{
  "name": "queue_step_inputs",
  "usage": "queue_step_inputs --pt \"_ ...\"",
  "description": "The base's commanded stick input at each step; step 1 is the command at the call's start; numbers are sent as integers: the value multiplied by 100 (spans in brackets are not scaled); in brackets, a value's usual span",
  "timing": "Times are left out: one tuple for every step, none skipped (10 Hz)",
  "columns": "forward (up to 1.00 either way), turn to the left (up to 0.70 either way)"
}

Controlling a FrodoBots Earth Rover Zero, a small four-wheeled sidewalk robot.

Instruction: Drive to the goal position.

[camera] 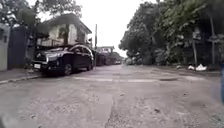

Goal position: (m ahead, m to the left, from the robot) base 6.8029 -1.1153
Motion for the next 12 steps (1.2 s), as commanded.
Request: queue_step_inputs --pt "100 0" --pt "100 -13" --pt "100 -14" --pt "100 0" --pt "100 0" --pt "100 0" --pt "100 0" --pt "100 0" --pt "100 0" --pt "100 0" --pt "100 0" --pt "100 0"
